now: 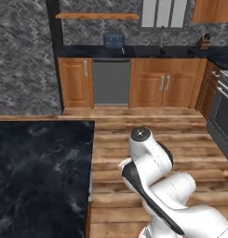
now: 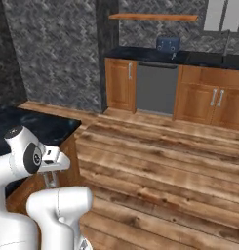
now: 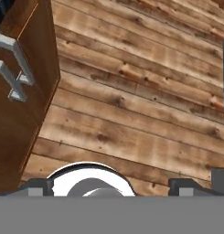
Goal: Organize the utensils by type. Pick up the wooden spoons from the counter and place them in the open cabinet. Then pick up the metallic utensils from the counter and place them in the open drawer.
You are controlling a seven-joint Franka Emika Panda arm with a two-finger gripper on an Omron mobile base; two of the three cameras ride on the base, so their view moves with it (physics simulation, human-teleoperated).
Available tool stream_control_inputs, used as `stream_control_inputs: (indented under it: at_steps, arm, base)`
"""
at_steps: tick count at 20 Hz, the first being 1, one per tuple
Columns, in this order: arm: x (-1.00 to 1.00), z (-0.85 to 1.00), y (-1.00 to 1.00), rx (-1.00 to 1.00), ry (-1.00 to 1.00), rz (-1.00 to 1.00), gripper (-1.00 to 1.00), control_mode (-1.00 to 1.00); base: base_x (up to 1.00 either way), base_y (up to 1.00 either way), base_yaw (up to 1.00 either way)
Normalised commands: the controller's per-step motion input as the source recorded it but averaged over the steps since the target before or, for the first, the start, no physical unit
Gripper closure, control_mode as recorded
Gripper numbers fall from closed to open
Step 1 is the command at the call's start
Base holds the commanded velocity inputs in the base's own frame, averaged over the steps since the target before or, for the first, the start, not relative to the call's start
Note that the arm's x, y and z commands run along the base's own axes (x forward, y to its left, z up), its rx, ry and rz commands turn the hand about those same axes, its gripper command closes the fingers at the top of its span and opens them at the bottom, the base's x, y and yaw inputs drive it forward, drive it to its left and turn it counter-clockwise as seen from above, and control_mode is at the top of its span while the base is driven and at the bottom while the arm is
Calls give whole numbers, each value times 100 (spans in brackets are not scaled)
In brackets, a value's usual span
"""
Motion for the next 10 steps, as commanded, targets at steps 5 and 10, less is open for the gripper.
stream_control_inputs:
  at_steps: [5,10]
  arm:
    - [0,0,0,0,0,0,-100,100]
    - [0,0,0,0,0,0,-100,100]
  base:
    - [89,-23,-23]
    - [100,-30,0]
